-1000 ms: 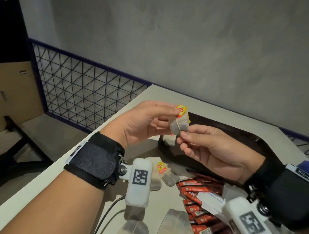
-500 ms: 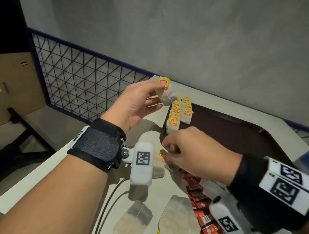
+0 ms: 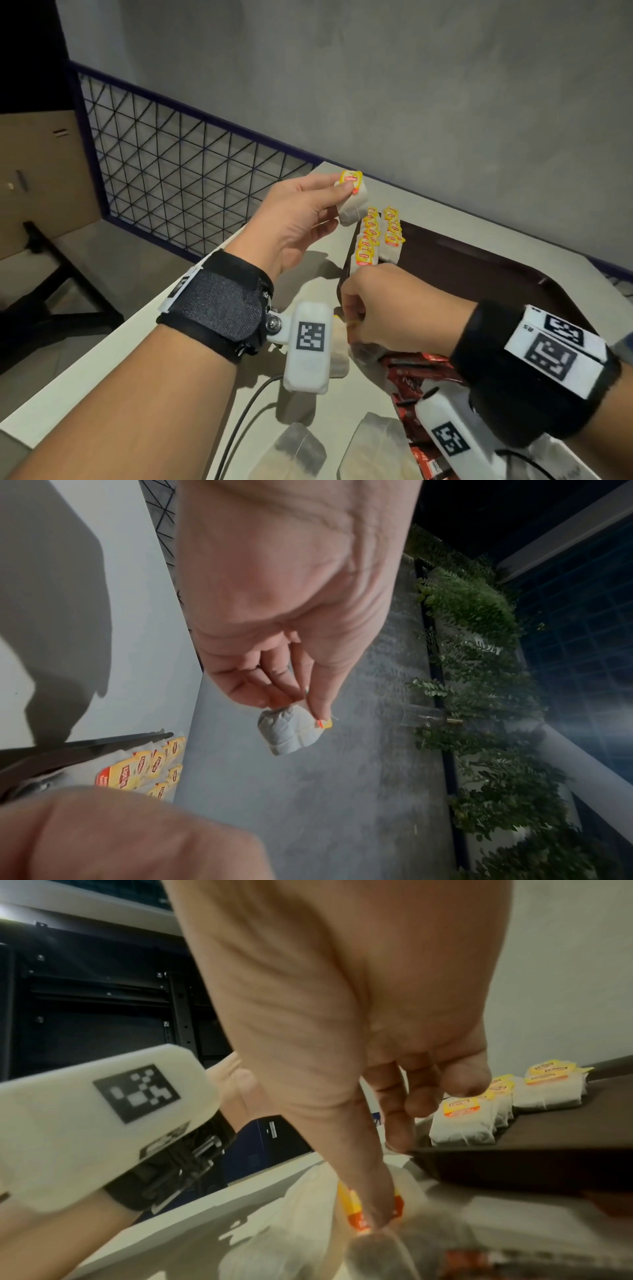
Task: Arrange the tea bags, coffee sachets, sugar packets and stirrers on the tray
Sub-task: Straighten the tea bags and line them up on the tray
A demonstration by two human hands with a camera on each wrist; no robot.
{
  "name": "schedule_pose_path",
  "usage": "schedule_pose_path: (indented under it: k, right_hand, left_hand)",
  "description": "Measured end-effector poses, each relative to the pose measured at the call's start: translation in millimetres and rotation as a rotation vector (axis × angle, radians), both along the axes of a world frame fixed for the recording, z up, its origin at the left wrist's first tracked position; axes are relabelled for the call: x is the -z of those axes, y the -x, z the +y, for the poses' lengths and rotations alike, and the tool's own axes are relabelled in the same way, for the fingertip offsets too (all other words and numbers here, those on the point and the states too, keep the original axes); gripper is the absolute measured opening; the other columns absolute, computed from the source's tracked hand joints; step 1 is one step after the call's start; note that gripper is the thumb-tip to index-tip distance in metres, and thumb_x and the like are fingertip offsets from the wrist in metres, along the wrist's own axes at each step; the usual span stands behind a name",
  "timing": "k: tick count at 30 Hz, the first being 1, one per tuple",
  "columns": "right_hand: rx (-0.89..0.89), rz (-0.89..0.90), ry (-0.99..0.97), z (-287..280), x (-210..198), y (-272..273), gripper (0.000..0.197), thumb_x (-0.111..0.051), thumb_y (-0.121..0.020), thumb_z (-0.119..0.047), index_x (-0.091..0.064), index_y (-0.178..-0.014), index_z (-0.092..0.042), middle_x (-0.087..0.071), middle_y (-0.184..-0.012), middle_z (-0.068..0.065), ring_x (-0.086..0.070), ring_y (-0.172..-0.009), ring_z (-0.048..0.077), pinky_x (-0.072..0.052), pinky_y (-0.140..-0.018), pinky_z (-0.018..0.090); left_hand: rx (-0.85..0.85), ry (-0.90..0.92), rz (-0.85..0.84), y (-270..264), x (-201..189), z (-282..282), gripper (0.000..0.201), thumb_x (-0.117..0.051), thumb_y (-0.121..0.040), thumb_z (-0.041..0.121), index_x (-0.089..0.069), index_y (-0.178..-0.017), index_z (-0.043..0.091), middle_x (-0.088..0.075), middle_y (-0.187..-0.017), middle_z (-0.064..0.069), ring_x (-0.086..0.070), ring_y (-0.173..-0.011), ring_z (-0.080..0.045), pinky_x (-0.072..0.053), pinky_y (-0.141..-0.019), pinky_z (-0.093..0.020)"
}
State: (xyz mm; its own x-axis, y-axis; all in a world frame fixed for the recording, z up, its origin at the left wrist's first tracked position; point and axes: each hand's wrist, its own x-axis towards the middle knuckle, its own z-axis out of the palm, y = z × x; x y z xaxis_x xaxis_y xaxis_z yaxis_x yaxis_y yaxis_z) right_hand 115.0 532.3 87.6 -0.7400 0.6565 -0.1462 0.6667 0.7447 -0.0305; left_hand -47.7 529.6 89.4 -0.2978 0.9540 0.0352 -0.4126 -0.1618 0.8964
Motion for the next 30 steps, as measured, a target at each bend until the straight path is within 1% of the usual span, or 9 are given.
schedule_pose_path:
  k: [5,10,11,14,15,19,22,25,30]
  right_hand:
    - [0.057,0.183,0.08,-8,-24,-20,0.02,-0.085,-0.078,-0.029,-0.07,-0.07,-0.019,-0.062,-0.061,-0.01,-0.057,-0.061,0.0,-0.042,-0.054,0.015]
    - [0.125,0.44,0.296,-13,-48,-46,0.021,-0.09,-0.074,-0.025,-0.072,-0.071,-0.015,-0.071,-0.066,0.003,-0.058,-0.055,0.007,-0.047,-0.057,0.023]
    - [0.13,0.52,0.355,-13,-51,-51,0.022,-0.091,-0.072,-0.023,-0.072,-0.071,-0.013,-0.071,-0.067,0.007,-0.059,-0.058,0.01,-0.047,-0.06,0.025]
    - [0.152,0.75,0.485,-9,-53,-63,0.026,-0.092,-0.062,-0.022,-0.072,-0.072,-0.009,-0.071,-0.078,0.022,-0.07,-0.075,0.036,-0.056,-0.074,0.044]
    - [0.156,0.818,0.522,-7,-52,-65,0.025,-0.091,-0.061,-0.02,-0.072,-0.073,-0.009,-0.071,-0.081,0.024,-0.07,-0.078,0.038,-0.057,-0.077,0.045]
    - [0.168,1.077,0.631,5,-51,-70,0.03,-0.087,-0.061,-0.009,-0.073,-0.088,-0.005,-0.07,-0.077,0.017,-0.064,-0.071,0.022,-0.056,-0.069,0.025]
    - [0.214,1.227,0.657,13,-47,-69,0.036,-0.083,-0.066,-0.006,-0.071,-0.099,-0.003,-0.072,-0.075,0.013,-0.066,-0.067,0.013,-0.051,-0.061,0.016]
    - [0.253,1.251,0.664,22,-43,-69,0.042,-0.083,-0.064,-0.01,-0.07,-0.104,-0.004,-0.073,-0.077,0.009,-0.065,-0.07,0.012,-0.048,-0.059,0.02]
    - [0.253,1.298,0.658,27,-43,-73,0.043,-0.084,-0.062,-0.011,-0.071,-0.103,-0.005,-0.073,-0.081,0.014,-0.066,-0.07,0.013,-0.049,-0.057,0.022]
  left_hand:
    - [0.036,-0.029,0.01,-2,0,-1,0.015,-0.076,-0.09,0.01,-0.076,-0.104,0.015,-0.08,-0.089,0.0,-0.074,-0.075,-0.009,-0.058,-0.076,-0.023]
    - [0.069,-0.071,0.01,-9,0,-3,0.021,-0.076,-0.089,0.005,-0.073,-0.108,0.011,-0.081,-0.101,-0.011,-0.078,-0.091,-0.021,-0.062,-0.08,-0.028]
    - [0.069,-0.077,0.02,-11,0,-3,0.022,-0.077,-0.088,0.005,-0.072,-0.109,0.01,-0.08,-0.101,-0.012,-0.078,-0.09,-0.021,-0.062,-0.079,-0.028]
    - [0.067,-0.09,0.064,-16,1,-3,0.026,-0.078,-0.087,0.006,-0.07,-0.111,0.01,-0.08,-0.1,-0.013,-0.077,-0.086,-0.019,-0.063,-0.078,-0.031]
    - [0.068,-0.094,0.08,-18,2,-4,0.028,-0.079,-0.086,0.006,-0.069,-0.112,0.01,-0.08,-0.098,-0.013,-0.077,-0.084,-0.019,-0.062,-0.077,-0.031]
    - [0.079,-0.128,0.141,-26,2,-5,0.034,-0.083,-0.079,0.006,-0.069,-0.109,0.011,-0.078,-0.081,-0.006,-0.073,-0.069,-0.015,-0.057,-0.062,-0.024]
    - [0.042,-0.181,0.258,-30,1,-8,0.041,-0.087,-0.068,0.018,-0.071,-0.105,0.013,-0.078,-0.08,-0.006,-0.07,-0.069,-0.014,-0.053,-0.061,-0.024]
    - [0.017,-0.223,0.32,-33,1,-11,0.041,-0.087,-0.064,0.02,-0.071,-0.101,0.013,-0.079,-0.079,-0.004,-0.071,-0.07,-0.016,-0.054,-0.062,-0.027]
    - [0.006,-0.238,0.347,-39,2,-12,0.032,-0.086,-0.063,0.018,-0.069,-0.089,0.012,-0.075,-0.07,-0.008,-0.067,-0.063,-0.018,-0.053,-0.058,-0.027]
